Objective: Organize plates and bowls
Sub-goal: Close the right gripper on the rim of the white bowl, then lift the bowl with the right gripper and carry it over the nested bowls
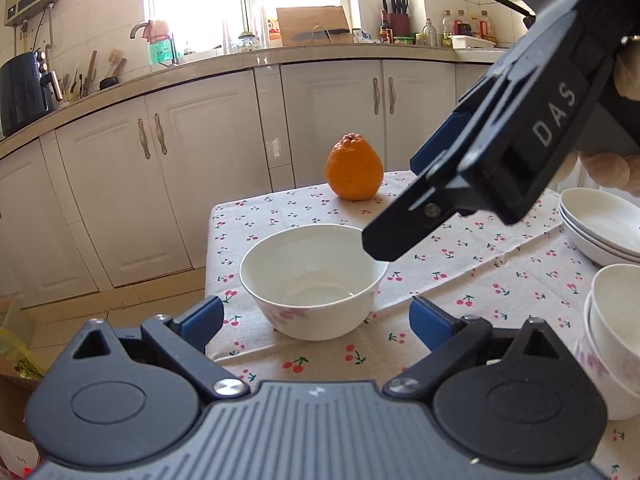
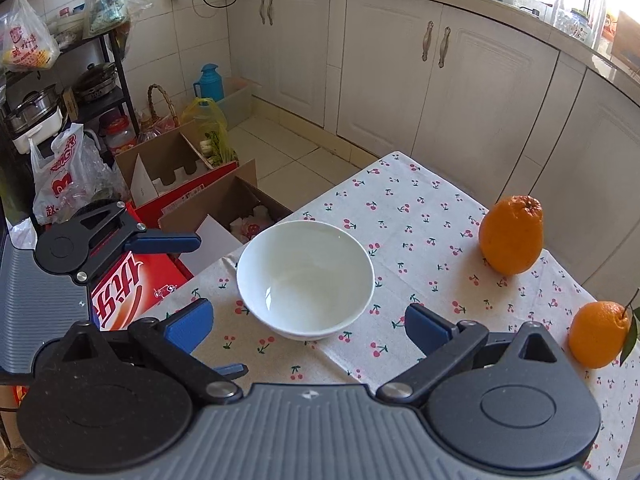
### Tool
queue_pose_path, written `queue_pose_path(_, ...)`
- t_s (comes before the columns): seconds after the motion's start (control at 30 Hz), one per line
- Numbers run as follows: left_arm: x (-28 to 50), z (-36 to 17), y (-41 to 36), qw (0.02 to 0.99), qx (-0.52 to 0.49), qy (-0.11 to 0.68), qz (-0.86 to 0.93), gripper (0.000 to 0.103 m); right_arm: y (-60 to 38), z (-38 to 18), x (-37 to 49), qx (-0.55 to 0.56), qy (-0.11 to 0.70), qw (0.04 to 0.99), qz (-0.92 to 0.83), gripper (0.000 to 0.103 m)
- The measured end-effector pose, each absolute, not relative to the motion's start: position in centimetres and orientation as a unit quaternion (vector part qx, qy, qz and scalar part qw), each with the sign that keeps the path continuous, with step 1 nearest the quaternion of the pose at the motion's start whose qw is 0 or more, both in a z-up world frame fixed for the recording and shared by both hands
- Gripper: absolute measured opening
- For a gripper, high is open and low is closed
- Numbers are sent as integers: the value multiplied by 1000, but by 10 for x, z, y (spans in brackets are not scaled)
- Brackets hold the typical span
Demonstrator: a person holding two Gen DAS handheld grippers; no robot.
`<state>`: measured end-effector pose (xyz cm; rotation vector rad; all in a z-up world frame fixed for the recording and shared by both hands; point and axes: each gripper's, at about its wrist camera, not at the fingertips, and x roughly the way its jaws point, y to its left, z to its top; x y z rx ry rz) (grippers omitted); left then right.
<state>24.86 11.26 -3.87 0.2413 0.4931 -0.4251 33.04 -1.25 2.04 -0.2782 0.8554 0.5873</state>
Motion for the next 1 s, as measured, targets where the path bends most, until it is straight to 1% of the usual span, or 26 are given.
queue_pose_path(0.27,274,-52,108,935,117,253,-220,99,-16,4,377,-81,440,837,315,102)
queue_pose_path(0.4,281,-56,105,933,116,255,-224,98,-18,-8,398,-51,465,826,314,95)
queue_pose_path(0.5,286,-57,104,932,115,259,-225,98,-19,-18,410,-35,479,820,312,92)
queue_pose_path(0.6,291,-59,103,931,114,264,-225,97,-20,-25,418,-20,488,814,314,86)
queue_pose_path(0.8,296,-59,104,930,105,267,-230,96,-20,-34,426,-12,499,807,317,82)
queue_pose_path(1.0,299,-60,104,929,101,272,-232,94,-17,-39,433,-1,507,799,323,75)
